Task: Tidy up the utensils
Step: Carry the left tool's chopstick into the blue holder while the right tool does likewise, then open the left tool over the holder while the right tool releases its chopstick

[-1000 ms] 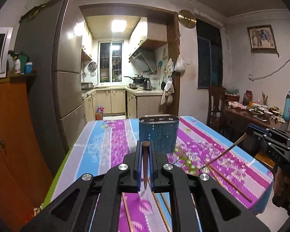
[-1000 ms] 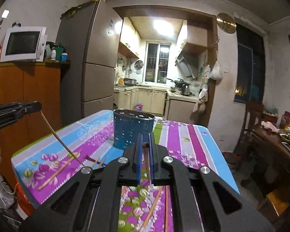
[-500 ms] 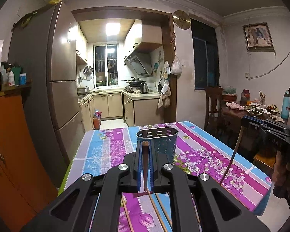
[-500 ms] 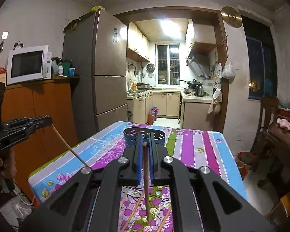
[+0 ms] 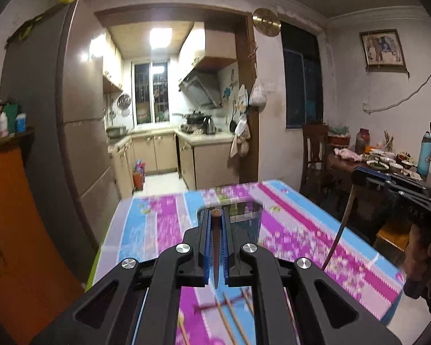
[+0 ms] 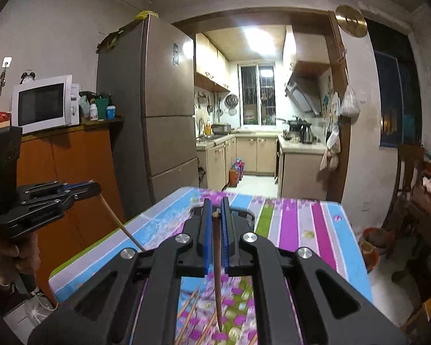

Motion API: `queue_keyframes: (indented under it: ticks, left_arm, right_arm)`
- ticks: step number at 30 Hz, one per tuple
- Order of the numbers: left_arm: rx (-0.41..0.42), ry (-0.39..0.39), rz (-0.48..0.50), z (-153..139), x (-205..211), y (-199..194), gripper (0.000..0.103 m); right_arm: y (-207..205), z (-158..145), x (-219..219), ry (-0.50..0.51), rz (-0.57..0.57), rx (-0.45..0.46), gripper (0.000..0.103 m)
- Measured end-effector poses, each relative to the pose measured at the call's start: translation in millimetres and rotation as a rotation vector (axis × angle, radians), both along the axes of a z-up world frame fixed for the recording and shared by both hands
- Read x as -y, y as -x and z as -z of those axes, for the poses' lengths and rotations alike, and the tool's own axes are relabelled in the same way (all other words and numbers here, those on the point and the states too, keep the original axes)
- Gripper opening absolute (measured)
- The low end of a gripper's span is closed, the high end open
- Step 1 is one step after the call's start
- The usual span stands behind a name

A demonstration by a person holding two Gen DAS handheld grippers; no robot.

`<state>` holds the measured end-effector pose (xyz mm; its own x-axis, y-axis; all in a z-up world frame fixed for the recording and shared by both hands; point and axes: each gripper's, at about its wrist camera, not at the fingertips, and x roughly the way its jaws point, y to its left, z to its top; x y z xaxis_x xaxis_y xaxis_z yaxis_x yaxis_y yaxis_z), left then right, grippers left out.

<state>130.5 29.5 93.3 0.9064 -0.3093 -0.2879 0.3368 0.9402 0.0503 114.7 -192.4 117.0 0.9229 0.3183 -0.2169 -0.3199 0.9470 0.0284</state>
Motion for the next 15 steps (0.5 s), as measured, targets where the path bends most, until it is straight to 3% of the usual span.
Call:
queue_keyframes:
  ticks: [6,8,11,15]
  left_arm:
    - [0.097,0.011,0.026,-65.9,21.6,-51.1,0.008]
    - [0.091,0.012,0.034,-76.8,30.3,-76.2,0.008]
    - [0.043,0.007,0.035,-74.6,42.2,-114.4,0.008]
    - [-0.055,-0.007,0.031,-48.5,45.5,-162.9,0.008]
  right_arm:
    - [-39.9,-58.8,4.7,-0.015,0.025,0.113,0.005]
    - [-59.5,-75.9,6.3,-0.031,0.043,0.158,0.005]
    - [-93.6,-87.1,6.3,-0.066,0.064,0.194,0.005]
    - [-132.8,-78.9,6.6,-0.098,0.078,0.196,0.005]
